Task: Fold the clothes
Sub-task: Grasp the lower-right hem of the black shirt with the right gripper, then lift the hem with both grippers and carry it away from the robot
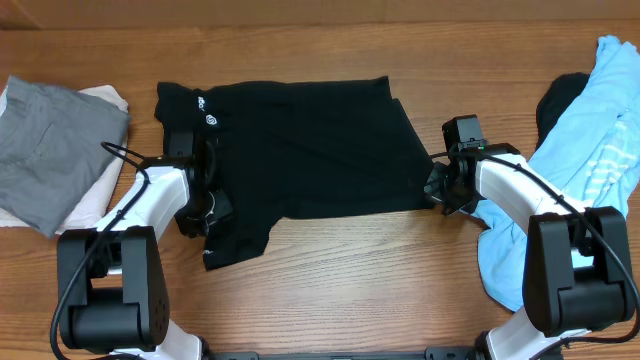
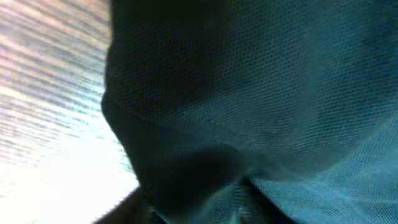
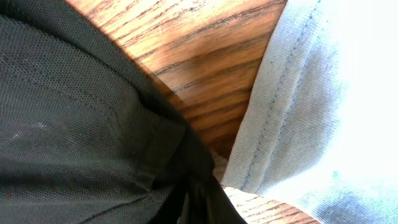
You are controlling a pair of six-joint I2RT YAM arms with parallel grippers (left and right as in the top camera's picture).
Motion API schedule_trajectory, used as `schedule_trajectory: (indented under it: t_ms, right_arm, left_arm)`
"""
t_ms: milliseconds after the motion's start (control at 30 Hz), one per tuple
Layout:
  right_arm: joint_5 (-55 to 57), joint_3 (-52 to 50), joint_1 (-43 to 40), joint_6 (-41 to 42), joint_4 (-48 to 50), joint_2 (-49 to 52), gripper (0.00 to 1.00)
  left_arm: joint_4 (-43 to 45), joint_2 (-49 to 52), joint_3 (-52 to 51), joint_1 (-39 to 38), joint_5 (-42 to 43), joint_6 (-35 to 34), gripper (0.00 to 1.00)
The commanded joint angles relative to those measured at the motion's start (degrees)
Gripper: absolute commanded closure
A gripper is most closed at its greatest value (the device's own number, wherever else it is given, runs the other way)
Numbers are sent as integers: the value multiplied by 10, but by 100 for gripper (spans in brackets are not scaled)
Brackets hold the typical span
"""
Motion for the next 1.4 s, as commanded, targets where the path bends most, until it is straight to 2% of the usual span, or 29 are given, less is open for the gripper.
schedule_trajectory:
  t_ms: [0, 67, 133, 233, 367, 467, 533, 567, 733, 1033, 1200, 1367]
  right_arm:
    - [35, -3, -7, -4, 0, 14, 92]
    - [31, -3, -7, -5, 0, 14, 92]
    - [26, -3, -7, -5, 0, 14, 96]
    - [-5, 17, -7, -35, -8, 11, 96]
    - [-6, 123, -7, -45, -100, -21, 96]
    - [-6, 199, -7, -54, -150, -60, 96]
    - [-6, 257, -7, -54, -175, -96, 96]
    - [-6, 322, -7, -63, -203, -132, 96]
    - [-3, 422, -7, -84, -261, -182, 96]
    - [64, 534, -7, -129, -262, -241, 96]
    - [113, 553, -7, -133, -233, -240, 96]
    - [113, 553, -7, -142, -224, -203, 96]
  left_arm:
    - [5, 14, -18, 0, 10, 23, 96]
    - [-8, 13, -13, 0, 29, 35, 96]
    - [-22, 9, -5, 0, 49, 55, 96]
    - [-61, -15, 23, 1, 85, 97, 96]
    - [-134, -91, 101, 3, 148, 171, 96]
    - [-179, -148, 171, 17, 148, 170, 96]
    - [-194, -188, 230, 40, 173, 170, 96]
    - [-191, -217, 288, 70, 202, 155, 96]
    - [-190, -235, 387, 105, 262, 149, 96]
    - [-169, -242, 533, 110, 258, 146, 96]
    - [-97, -241, 557, 111, 167, 100, 96]
    - [-81, -214, 556, 109, 163, 88, 96]
